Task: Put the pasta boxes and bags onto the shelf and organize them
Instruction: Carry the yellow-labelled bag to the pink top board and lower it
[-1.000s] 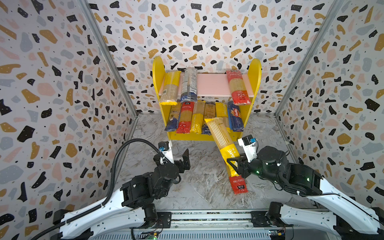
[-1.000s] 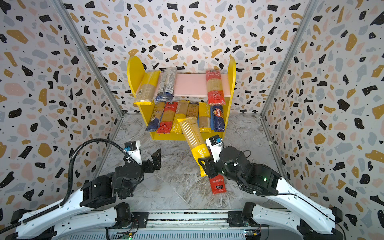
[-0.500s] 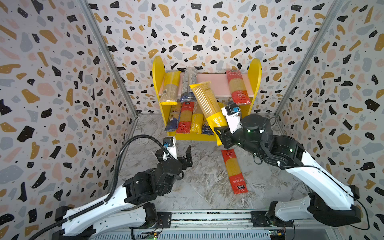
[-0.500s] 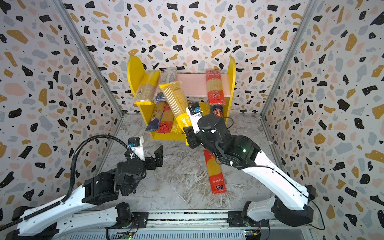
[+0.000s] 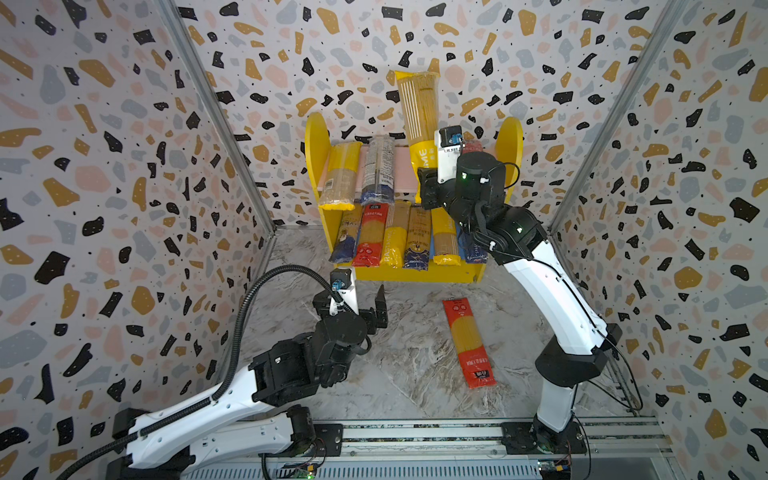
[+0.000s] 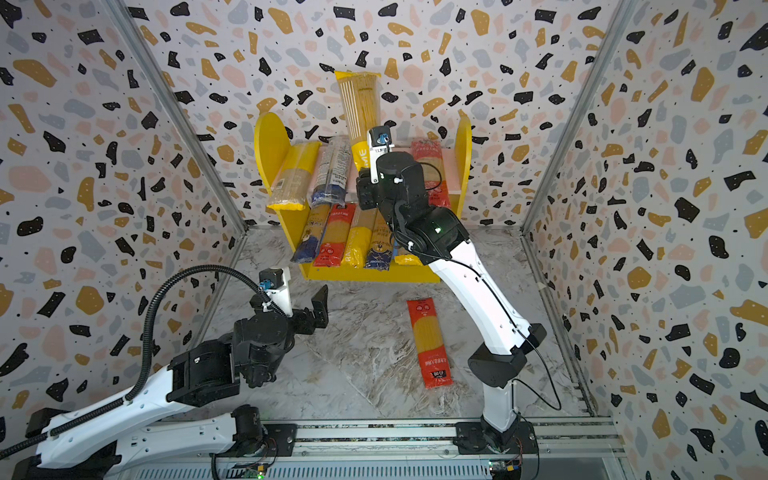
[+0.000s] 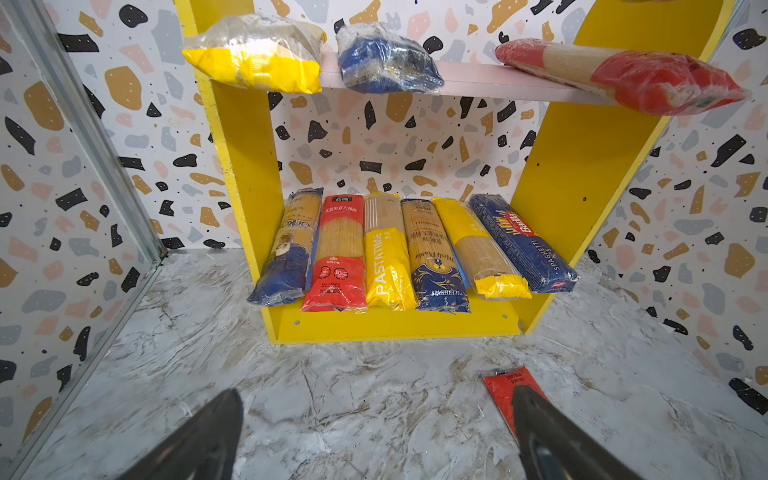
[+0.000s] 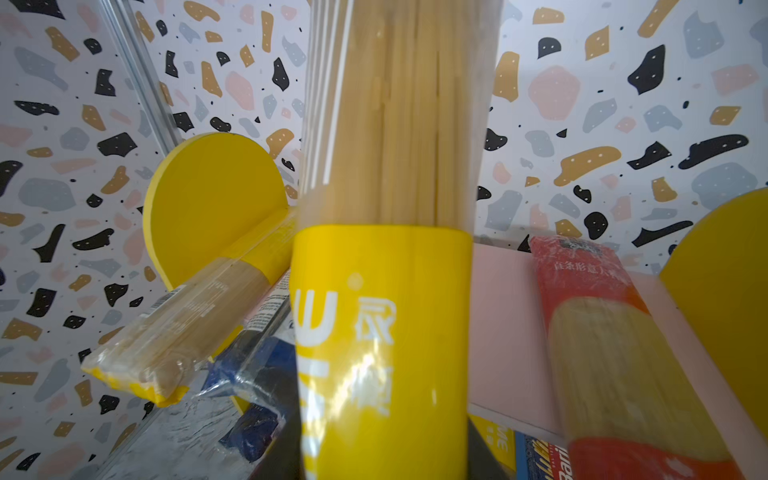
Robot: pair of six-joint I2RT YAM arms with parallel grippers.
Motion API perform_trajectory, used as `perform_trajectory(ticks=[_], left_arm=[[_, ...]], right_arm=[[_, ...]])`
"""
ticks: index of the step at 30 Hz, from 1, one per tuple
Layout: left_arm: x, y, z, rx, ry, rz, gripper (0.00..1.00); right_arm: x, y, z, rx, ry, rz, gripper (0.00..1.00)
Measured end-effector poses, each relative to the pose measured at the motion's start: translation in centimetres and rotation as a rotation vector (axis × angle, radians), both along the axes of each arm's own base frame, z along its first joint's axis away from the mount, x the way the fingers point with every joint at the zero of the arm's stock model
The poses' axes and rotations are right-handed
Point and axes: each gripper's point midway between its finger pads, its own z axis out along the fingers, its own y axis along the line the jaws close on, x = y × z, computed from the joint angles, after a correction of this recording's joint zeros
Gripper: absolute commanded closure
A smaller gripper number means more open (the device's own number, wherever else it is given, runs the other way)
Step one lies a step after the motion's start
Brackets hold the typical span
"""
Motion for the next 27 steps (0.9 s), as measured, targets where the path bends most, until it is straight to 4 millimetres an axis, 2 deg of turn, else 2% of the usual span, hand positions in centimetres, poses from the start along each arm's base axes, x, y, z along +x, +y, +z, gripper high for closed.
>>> perform_trajectory(ticks=[6, 14, 20, 25, 27], left_arm=[[-0.5, 1.6, 0.5, -0.034, -0.022, 0.02, 0.01], [-0.8, 2.6, 0.3, -0.04, -0.027, 0.033, 0.01], [-1.1, 3.7, 0.4, -0.061, -0.037, 0.05, 0.01], [-1.4, 4.6, 0.8, -0.08, -0.047, 0.067, 0.01], [-1.4, 4.8, 0.8, -0.082, -0.05, 0.075, 0.01]], right_arm=[[1.4, 0.9, -1.3, 0.009, 0.017, -0.006, 0.79], [3.0, 2.4, -2.6, 0.043, 0.031, 0.008, 0.79], [4.9, 1.8, -3.4, 0.075, 0.049, -0.006, 0.79], [6.7, 2.0, -4.6, 0.108, 0.074, -0.009, 0.71], [7.5, 2.2, -5.7, 0.109, 0.095, -0.005, 0.63]])
